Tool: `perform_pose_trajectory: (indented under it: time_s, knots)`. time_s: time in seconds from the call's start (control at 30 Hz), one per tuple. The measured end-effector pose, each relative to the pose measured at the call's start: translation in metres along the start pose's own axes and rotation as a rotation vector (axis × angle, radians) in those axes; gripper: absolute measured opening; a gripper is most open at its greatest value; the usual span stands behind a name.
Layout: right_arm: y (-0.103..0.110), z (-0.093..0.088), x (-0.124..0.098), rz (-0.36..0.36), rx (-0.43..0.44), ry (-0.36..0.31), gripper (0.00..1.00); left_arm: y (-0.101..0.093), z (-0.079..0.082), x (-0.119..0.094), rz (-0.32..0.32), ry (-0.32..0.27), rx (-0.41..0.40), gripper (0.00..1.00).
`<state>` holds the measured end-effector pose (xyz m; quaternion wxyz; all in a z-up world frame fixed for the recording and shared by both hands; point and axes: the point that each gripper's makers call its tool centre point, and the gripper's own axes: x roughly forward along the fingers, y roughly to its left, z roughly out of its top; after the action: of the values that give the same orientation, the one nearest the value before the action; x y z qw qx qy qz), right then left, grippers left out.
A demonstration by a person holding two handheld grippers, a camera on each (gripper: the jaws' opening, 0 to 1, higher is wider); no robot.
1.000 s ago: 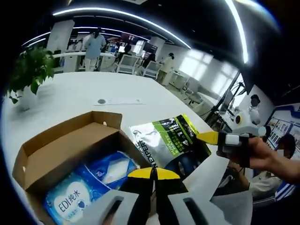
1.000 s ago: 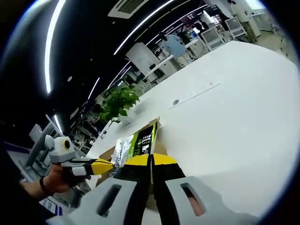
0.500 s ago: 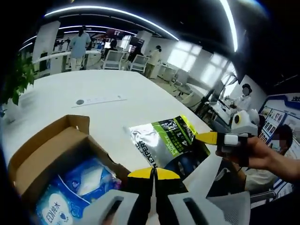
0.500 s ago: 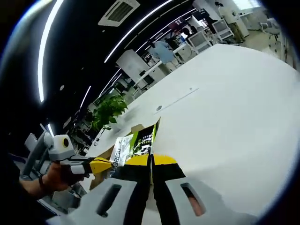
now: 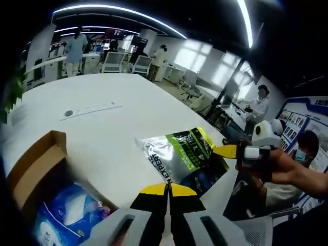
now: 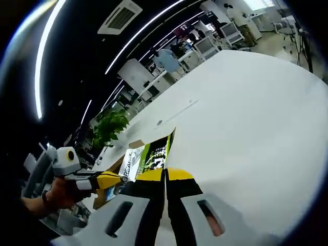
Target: Operate the shoe box by opening the lid, removing the specified soft item, and placing it in the target area until the item is outside and the box remains undamaged.
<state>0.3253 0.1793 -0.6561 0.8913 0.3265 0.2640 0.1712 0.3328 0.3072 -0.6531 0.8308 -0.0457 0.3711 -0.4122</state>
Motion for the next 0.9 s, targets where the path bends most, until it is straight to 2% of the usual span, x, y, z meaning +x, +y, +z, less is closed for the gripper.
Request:
perform_pose_trajectory:
  time_s: [0.23, 0.47, 0.8, 0.9]
  knots:
    - [-0.012, 0.006, 0.005, -0.002, 0.004, 0.02, 0.0, 0.001, 0.006, 0.012, 0.011, 0.008, -0.006, 0.0]
    - [-0.026, 0.013, 0.022, -0.007, 0.01, 0.037, 0.0, 0.01, 0.013, 0.028, 0.035, 0.024, -0.011, 0.0]
    - [-0.054, 0.02, 0.059, -0.016, 0.01, 0.097, 0.0, 0.036, 0.015, 0.058, 0.098, 0.068, -0.037, 0.0]
    - [-0.063, 0.017, 0.068, -0.025, 0.013, 0.12, 0.0, 0.044, 0.011, 0.069, 0.122, 0.091, -0.061, 0.0]
